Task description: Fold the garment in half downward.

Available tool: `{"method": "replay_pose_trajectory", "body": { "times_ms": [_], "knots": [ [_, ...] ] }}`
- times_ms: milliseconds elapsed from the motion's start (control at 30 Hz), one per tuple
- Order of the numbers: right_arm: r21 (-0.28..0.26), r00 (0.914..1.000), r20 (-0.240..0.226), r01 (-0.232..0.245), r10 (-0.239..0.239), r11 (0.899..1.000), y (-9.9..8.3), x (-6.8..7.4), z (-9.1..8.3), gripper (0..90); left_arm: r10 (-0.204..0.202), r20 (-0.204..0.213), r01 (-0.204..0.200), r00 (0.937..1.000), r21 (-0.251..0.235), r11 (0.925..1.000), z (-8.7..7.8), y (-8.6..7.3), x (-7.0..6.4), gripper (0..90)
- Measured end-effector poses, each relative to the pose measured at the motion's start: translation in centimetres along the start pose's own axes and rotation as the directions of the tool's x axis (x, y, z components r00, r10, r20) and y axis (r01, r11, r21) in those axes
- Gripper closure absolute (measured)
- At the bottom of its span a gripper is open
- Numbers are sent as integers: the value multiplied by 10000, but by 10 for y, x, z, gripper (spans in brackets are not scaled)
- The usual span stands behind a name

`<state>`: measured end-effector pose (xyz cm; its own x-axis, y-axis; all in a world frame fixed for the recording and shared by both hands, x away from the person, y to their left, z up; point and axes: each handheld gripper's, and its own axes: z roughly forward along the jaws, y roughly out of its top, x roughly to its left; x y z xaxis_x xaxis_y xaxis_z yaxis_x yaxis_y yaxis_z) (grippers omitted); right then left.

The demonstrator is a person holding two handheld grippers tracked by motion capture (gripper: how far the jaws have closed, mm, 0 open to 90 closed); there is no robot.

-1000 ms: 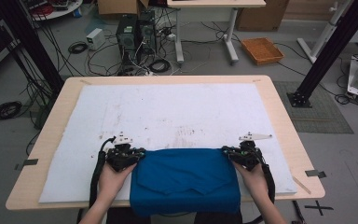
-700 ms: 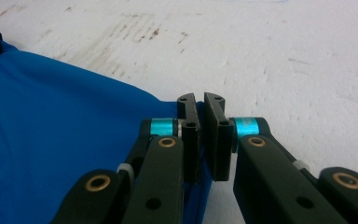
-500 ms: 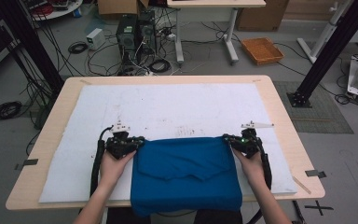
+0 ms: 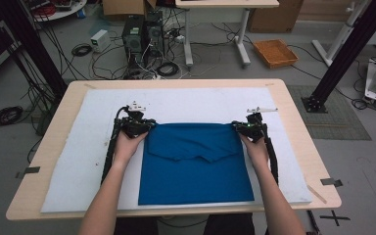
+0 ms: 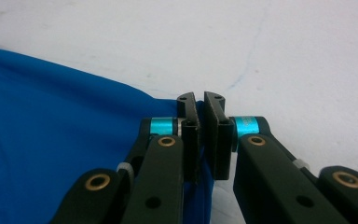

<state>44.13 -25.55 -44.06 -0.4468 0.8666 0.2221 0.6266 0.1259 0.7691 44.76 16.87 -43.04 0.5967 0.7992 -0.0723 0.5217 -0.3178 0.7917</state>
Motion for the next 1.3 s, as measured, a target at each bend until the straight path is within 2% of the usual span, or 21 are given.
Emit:
{"method": "replay_pose_trajectory", "body": {
  "times_ms": [133,200,267,400,433,500,533,600,667,767,800,867,900,967,1100,1200,1233,1300],
  "knots": [
    [11,9998,151,163,-163,9999,0,1,2,857,-106,-23,107,9999,225,9997,4,-2,1,841],
    [-29,9991,250,334,-333,9994,0,4,2,847,-331,-102,332,9994,134,9994,4,-2,0,815],
    [-60,9983,360,458,-456,9989,0,4,2,798,-442,-285,444,9986,45,9990,1,-1,0,666],
    [-271,9971,716,271,-251,9993,2,1,-7,671,-822,-230,811,9964,-466,9956,-16,-1,-2,522],
    [-355,9970,738,255,-229,9990,2,1,-10,672,-892,-84,884,9960,-673,9938,-21,-3,-4,521],
    [-496,9976,647,279,-247,9984,1,1,-20,664,-1015,-65,1005,9948,-899,9909,-34,-10,-11,520],
    [-629,9978,616,288,-250,9976,-1,4,-27,658,-1082,-32,1075,9941,-870,9904,-38,-12,-13,520],
    [-703,9981,501,406,-371,9967,-5,7,-37,631,-1282,331,1303,9912,-724,9888,-48,-21,-18,519],
    [-691,9981,434,458,-428,9966,-10,12,-46,624,-1591,603,1615,9854,-379,9861,-55,-31,-23,521],
    [-803,9986,199,497,-482,9955,-20,20,-59,623,-2428,1297,2422,9614,205,9700,-59,-44,-27,538],
    [-835,9986,127,526,-517,9951,-23,22,-62,623,-2650,1322,2625,9551,364,9642,-59,-48,-28,539],
    [-871,9986,62,528,-525,9948,-29,25,-66,621,-2892,1289,2839,9485,585,9571,-57,-53,-30,538],
    [-864,9989,-17,469,-472,9952,-33,26,-68,620,-3069,1289,3009,9430,640,9515,-56,-55,-30,543],
    [-851,9990,-47,442,-448,9954,-37,26,-68,621,-3254,1274,3193,9369,668,9453,-55,-57,-29,557],
    [-790,9996,-94,274,-282,9965,-43,22,-66,621,-3386,1283,3323,9322,681,9407,-51,-58,-30,576],
    [-692,9998,-164,119,-131,9975,-46,20,-65,621,-3378,1256,3309,9328,727,9409,-49,-58,-31,605],
    [-678,9997,-159,153,-164,9976,-46,20,-65,621,-3440,1277,3368,9302,750,9386,-48,-58,-31,614],
    [-526,9996,-271,32,-47,9986,-47,20,-64,625,-3422,1252,3346,9312,787,9391,-47,-58,-32,629]
  ]
}}
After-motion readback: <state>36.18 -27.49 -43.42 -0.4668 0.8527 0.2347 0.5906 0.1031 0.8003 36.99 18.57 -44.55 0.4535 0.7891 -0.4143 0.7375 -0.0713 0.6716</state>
